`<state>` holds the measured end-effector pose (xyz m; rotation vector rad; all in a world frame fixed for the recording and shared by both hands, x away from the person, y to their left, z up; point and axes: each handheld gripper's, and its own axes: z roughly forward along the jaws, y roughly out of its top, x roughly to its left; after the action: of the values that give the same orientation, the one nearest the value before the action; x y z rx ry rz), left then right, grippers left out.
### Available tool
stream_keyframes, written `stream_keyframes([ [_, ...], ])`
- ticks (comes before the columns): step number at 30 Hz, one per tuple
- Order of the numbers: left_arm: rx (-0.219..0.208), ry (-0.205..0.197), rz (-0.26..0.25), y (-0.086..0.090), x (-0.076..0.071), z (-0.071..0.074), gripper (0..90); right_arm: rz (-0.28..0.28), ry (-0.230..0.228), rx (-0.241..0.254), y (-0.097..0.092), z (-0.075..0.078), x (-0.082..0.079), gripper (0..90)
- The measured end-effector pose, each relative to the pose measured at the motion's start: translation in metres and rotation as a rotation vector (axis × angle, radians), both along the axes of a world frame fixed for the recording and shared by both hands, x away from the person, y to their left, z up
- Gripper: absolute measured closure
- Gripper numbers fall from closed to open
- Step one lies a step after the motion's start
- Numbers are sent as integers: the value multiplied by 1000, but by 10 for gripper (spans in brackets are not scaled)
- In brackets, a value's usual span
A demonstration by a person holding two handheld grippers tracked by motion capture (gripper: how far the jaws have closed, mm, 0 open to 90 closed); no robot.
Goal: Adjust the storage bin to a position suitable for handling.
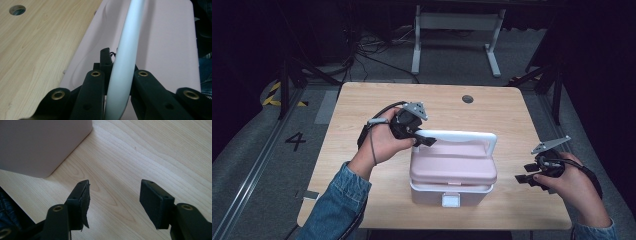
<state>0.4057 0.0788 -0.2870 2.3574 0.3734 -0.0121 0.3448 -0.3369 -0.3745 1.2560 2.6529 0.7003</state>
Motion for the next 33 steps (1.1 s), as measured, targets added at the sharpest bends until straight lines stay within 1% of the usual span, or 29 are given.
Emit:
stream_keyframes([
  [1, 8, 5, 0, 0, 2, 1, 844, 4, -3, 2, 0, 0, 0, 425],
  [2, 3, 11, 8, 0, 4, 2, 843, 5, -5, 6, 0, 1, 0, 426],
  [4, -13, 41, 26, 0, 8, 2, 839, 10, -12, 11, 1, 2, 0, 429],
  [5, -17, 60, 32, 1, 10, 2, 839, 14, -17, 11, 2, 3, 0, 429],
  [6, -12, 71, 45, 1, 12, 2, 835, 19, -22, 12, 2, 3, -1, 429],
  [9, -8, 82, 81, -1, 16, 2, 829, 33, -29, 21, 4, 6, -2, 430],
  [12, -9, 83, 94, -1, 18, 3, 823, 48, -46, 34, 7, 10, -4, 439],
  [13, -13, 95, 99, -1, 18, 3, 823, 54, -51, 38, 8, 11, -5, 445],
  [14, -15, 96, 98, -1, 19, 3, 822, 63, -64, 48, 9, 14, -6, 452],
  [18, -35, 130, 120, 0, 21, 4, 820, 100, -115, 88, 15, 24, -11, 479],
  [19, -35, 130, 120, 0, 21, 4, 818, 100, -115, 88, 15, 24, -11, 479],
  [21, -44, 156, 133, 1, 23, 4, 815, 127, -151, 109, 20, 30, -15, 485],
  [22, -52, 165, 139, 1, 24, 5, 815, 127, -151, 109, 20, 30, -15, 485],
  [25, -61, 172, 152, 2, 27, 6, 812, 153, -177, 131, 25, 34, -17, 494],
  [27, -50, 173, 154, 2, 28, 7, 810, 169, -192, 142, 27, 36, -18, 524],
  [31, -51, 175, 160, 1, 29, 8, 809, 199, -214, 187, 33, 41, -21, 583],
  [32, -48, 176, 162, 1, 29, 8, 808, 204, -226, 209, 36, 44, -22, 595],
  [33, -48, 176, 162, 1, 29, 8, 807, 204, -226, 209, 36, 44, -22, 595],
])
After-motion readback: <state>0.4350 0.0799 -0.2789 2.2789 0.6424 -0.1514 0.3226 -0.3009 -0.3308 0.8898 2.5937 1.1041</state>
